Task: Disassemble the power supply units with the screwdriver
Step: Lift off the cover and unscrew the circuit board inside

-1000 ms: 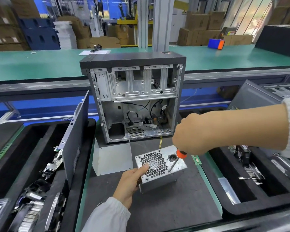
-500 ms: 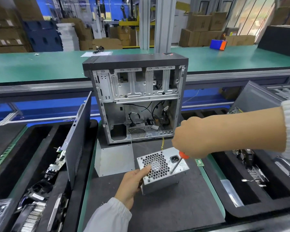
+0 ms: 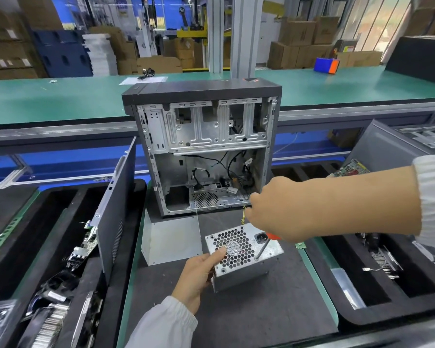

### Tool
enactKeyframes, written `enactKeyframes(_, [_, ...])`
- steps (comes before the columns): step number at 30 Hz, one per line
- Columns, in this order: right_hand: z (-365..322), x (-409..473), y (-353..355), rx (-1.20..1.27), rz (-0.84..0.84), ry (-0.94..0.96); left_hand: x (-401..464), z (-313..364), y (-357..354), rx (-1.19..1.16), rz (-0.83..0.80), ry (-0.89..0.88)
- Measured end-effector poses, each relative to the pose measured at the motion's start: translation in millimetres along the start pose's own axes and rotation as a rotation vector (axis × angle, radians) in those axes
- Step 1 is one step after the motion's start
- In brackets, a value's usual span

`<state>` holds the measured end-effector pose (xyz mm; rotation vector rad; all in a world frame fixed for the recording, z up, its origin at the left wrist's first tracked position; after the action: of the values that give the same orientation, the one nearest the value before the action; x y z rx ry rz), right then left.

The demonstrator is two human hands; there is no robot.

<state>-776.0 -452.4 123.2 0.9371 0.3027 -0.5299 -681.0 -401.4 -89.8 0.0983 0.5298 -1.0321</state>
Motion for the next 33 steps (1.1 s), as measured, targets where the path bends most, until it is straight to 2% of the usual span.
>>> enactKeyframes(3, [-5,2,-4,-0.027,-0.011,0.023,0,2,0,0.010,0.001,-0.014])
enactKeyframes(7, [-1,-4,-18,-0.076,-0.228,0.057,0,5,0,0.019,0.006,-0.013])
enactKeyframes(9, [3,-4,-22,-0.077,-0.269,0.033,1,7,1,0.033,0.015,-0.006])
enactKeyframes(13, [12,3,-19,0.015,-0.140,-0.049,4,11,2,0.057,0.032,0.003])
enactKeyframes(19, [0,23,-37,-0.058,-0.016,0.014,5,11,2,0.058,0.038,0.007])
enactKeyframes(27, [-49,56,-74,-0.022,-0.005,0.130,4,14,0,0.057,0.025,0.004])
enactKeyframes(30, [-54,62,-85,-0.008,-0.034,0.117,4,14,0,0.053,0.026,0.009])
enactKeyframes(33, [-58,67,-85,-0.014,0.006,0.122,5,15,1,0.056,0.037,0.000])
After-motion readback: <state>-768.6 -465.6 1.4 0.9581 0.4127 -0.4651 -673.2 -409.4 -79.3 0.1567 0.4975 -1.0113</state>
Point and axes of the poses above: each hand's wrist, its own x-axis towards the middle knuckle, its own y-axis out of the back of the hand, z = x × y, the point moved 7 cm from there along x, towards the middle knuckle, and after that the axes turned 7 degrees about z, right-handed, at the moved point
